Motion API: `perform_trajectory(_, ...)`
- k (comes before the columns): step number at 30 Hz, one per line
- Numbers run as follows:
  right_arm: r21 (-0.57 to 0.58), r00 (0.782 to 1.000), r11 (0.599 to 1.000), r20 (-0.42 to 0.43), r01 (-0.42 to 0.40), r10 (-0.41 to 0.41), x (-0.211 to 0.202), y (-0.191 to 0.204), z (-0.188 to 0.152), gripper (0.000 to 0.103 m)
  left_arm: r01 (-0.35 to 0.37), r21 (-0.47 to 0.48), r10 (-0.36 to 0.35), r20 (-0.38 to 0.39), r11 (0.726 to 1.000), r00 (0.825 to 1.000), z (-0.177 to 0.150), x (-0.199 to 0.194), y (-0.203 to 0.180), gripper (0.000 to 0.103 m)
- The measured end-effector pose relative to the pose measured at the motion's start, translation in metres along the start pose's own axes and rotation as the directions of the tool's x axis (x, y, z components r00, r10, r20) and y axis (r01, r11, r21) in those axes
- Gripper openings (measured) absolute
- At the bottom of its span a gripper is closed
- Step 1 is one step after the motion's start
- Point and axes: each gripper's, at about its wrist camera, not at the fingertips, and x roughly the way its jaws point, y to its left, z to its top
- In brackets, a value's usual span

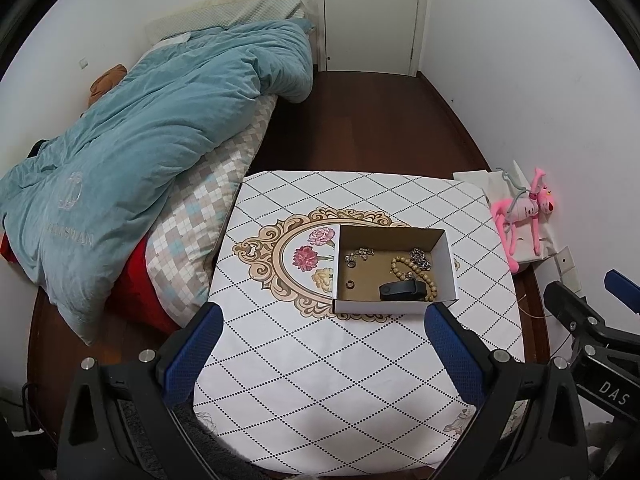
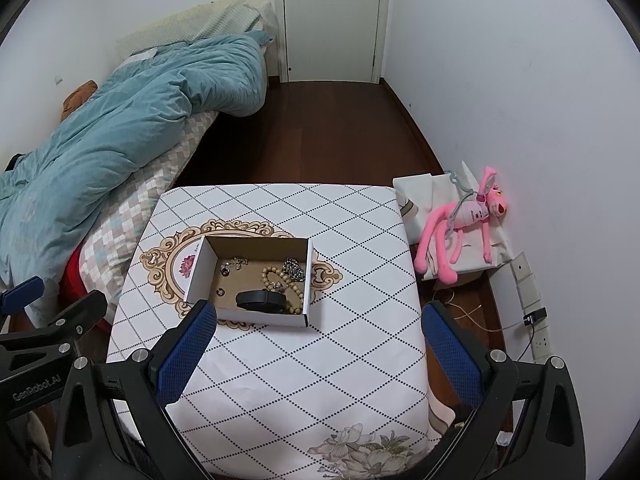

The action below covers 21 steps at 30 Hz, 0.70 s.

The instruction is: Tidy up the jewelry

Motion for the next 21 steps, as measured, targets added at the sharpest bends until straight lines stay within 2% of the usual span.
perform_trajectory(21,0.0,1.0,1.0,-0.008,-0.002,0.002,0.004,-0.0015,-0.0001,0.103,0.003,0.006,-0.003,-0.003,1.0,1.0,0.0005,0.0027,-0.0029,0.103)
